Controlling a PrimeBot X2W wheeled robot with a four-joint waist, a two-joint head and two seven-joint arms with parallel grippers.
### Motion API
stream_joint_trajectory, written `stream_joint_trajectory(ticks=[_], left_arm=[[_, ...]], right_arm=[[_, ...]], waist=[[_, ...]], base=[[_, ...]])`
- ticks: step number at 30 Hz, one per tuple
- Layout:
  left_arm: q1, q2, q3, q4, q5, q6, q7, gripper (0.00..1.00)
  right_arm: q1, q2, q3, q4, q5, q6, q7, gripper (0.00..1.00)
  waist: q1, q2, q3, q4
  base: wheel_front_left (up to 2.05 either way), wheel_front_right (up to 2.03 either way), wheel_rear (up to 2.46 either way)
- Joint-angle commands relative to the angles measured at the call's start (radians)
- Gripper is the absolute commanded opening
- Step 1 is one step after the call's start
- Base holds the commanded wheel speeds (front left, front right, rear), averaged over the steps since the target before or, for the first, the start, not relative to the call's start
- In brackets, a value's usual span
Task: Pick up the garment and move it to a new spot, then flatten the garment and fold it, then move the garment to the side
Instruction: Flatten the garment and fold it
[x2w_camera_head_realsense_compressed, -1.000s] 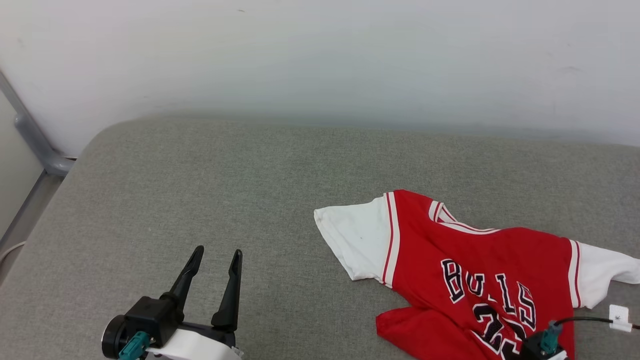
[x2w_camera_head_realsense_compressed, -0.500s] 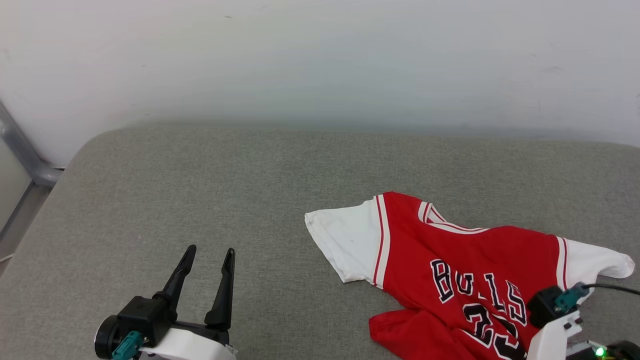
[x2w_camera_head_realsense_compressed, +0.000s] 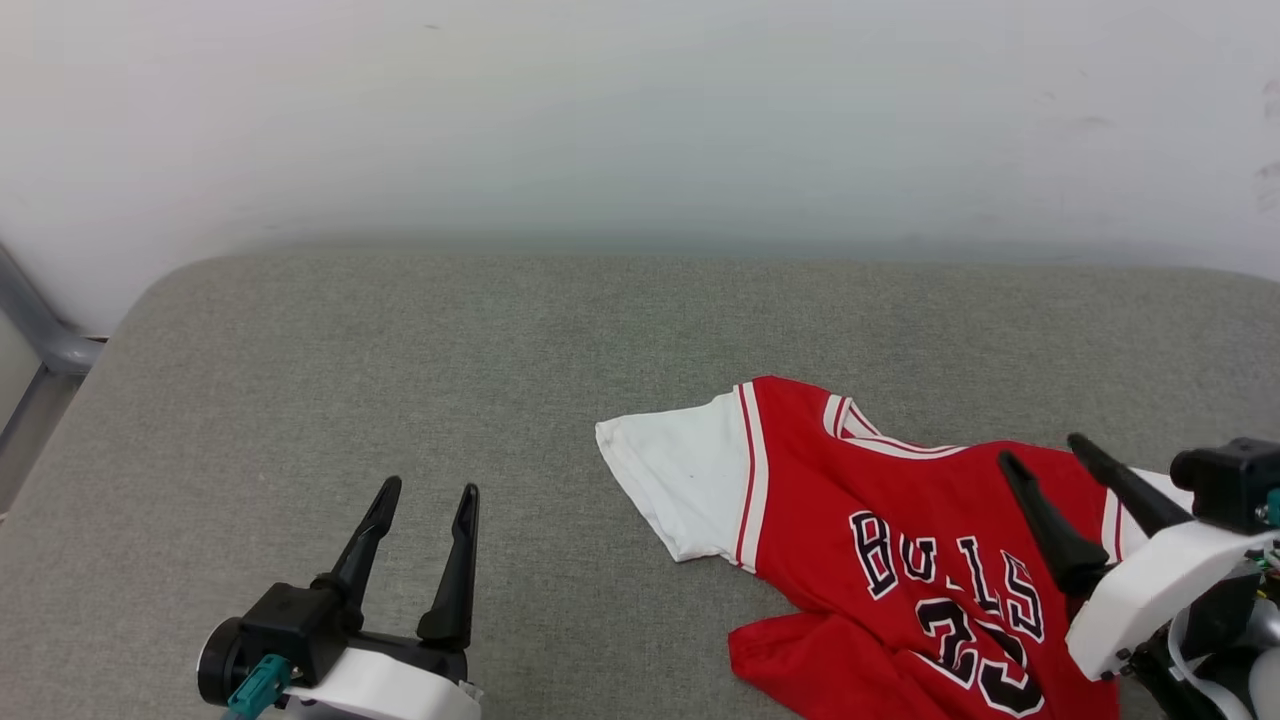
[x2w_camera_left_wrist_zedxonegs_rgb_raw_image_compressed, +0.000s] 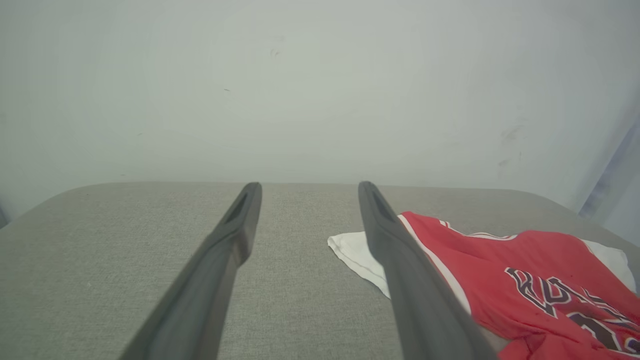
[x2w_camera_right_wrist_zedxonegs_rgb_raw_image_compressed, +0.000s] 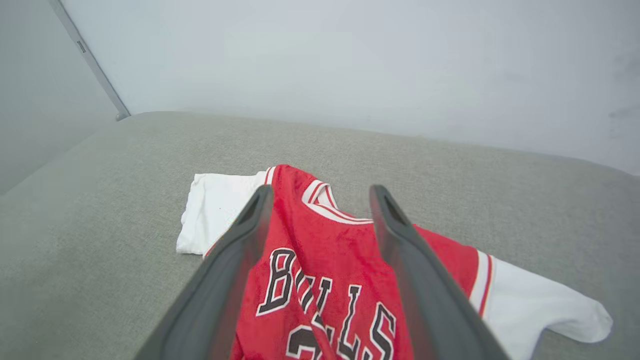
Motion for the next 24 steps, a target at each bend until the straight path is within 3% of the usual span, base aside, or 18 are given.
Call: stream_joint_trajectory(ticks=[1, 8, 17, 21, 24], left_arm=[[-0.006, 0.002, -0.004, -0.003, -0.007, -0.002, -0.003, 1.0], [0.003, 0.005, -0.017, 0.001, -0.016, -0.002, -0.003, 1.0], [-0.012, 0.016, -0.022, 0.004, -0.044, -0.002, -0.003, 1.0], [-0.038, 0.065, -0.076, 0.032, -0.066, -0.002, 0.0, 1.0], [-0.11, 0.119, -0.147, 0.052, -0.106, -0.002, 0.071, 1.0]], right_arm=[[-0.012, 0.012, -0.007, 0.015, -0.034, -0.001, -0.059, 1.0], [0.014, 0.108, -0.045, 0.104, -0.134, -0.001, -0.295, 1.0], [0.018, 0.139, -0.056, 0.134, -0.14, -0.001, -0.342, 1.0], [0.011, 0.136, -0.067, 0.114, -0.15, -0.001, -0.335, 1.0], [0.002, 0.136, -0.081, 0.09, -0.158, -0.001, -0.33, 1.0]], waist=[[0.0, 0.0, 0.001, 0.0], [0.0, 0.0, 0.004, -0.002], [0.0, 0.0, 0.015, -0.024], [0.0, 0.0, 0.041, -0.046], [0.0, 0.0, 0.074, -0.063]], base=[[0.0, 0.0, 0.0], [0.0, 0.0, 0.0], [0.0, 0.0, 0.0], [0.0, 0.0, 0.0], [0.0, 0.0, 0.0]])
